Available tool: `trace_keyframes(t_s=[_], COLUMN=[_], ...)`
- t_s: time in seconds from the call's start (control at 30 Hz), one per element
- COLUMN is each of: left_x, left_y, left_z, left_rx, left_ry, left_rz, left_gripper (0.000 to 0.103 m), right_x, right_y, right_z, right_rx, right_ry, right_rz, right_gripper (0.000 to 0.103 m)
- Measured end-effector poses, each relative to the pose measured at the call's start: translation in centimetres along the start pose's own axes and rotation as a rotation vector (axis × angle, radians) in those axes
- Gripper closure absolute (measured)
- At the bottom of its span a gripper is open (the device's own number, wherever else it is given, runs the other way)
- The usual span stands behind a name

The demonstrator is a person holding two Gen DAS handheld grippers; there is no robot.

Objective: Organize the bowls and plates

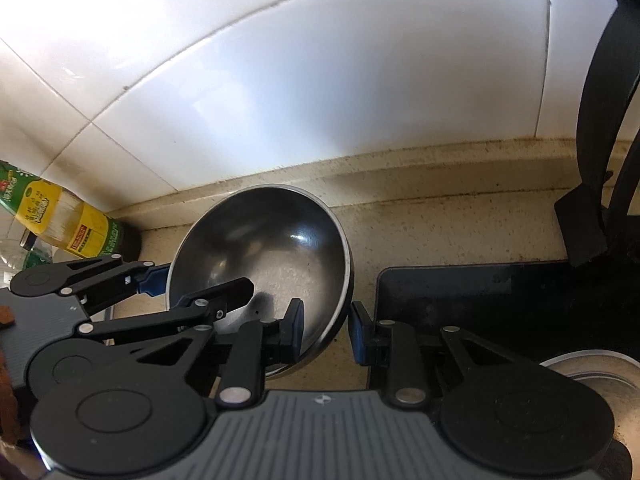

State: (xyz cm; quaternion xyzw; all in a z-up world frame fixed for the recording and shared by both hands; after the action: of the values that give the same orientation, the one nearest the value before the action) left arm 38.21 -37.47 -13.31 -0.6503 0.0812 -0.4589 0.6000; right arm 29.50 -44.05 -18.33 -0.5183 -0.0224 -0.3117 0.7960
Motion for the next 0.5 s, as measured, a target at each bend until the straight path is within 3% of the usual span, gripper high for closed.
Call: trace_keyframes(t_s=[0.5], left_x=[0.3], left_y=[-3.9], left_z=[1.5], left_rx=[0.039], left_ry=[-0.023], left_rz=[-0.054], left_gripper=[0.062], right_x=[0.6], right_y=[-2.4], right_z=[3.2], right_rx=[0.014], right_ry=[-0.056], right_rz=[-0.037], right_gripper=[0.074])
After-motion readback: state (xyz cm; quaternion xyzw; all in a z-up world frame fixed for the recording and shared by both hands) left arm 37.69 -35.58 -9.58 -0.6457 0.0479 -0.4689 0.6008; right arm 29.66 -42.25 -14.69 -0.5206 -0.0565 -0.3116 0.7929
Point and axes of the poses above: each gripper's, at about its wrist camera, not at the fingertips, and y roughly the way its jaws point, z to its left, x to its top, the point moved 9 cm from there along y, roughly the way its jaws point, and after that the axes turned 6 degrees about y, right-handed, at the moved point
